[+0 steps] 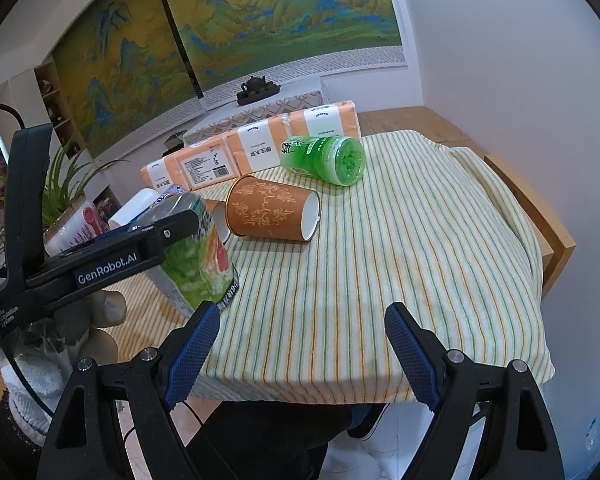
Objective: Flip cup upside down
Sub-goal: 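Rotate the held cup with the left tool so its sealed lid faces up, then lower the cup onto the tablecloth and open the left tool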
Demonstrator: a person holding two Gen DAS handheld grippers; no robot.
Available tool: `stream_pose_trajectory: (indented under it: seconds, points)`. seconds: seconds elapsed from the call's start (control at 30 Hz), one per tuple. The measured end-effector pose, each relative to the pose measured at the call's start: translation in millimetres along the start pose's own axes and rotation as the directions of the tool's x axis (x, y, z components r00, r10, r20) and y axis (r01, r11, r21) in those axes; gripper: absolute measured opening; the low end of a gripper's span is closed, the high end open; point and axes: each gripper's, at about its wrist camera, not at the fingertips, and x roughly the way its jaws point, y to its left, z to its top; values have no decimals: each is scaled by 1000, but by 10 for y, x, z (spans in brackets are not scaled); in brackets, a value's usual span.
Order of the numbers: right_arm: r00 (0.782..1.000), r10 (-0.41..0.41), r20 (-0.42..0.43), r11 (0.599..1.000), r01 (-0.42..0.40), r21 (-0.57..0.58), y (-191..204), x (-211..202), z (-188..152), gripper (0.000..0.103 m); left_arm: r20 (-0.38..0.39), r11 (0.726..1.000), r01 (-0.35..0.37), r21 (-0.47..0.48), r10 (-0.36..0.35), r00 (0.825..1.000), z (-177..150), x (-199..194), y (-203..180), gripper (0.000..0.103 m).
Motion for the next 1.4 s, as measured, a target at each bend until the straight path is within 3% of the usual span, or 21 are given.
stream_pose_trajectory:
  seconds: [0.27,0.63,1.1,1.2,1.4]
  points:
    - [1000,-6,20,1000,6,-8,32,-35,-7,82,21,1000,17,13,-18,1000,-59,-203,17,94]
    - [995,4,104,994,7,-106,383,-119,-32,82,87,998,-54,-39,57,995,-258,-685,380,96]
    - [964,31,264,971,34,-239,979,-278,-128,82,230,976,-194,-97,212,950,-512,-1325,749,99]
    - [955,25,296,971,47,-235,1022,-329,-146,91,251,970,-219,-104,239,938,-555,-1407,769,99]
    - [933,2,360,970,86,-229,1055,-433,-167,93,281,968,-231,-101,251,926,-594,-1492,747,100]
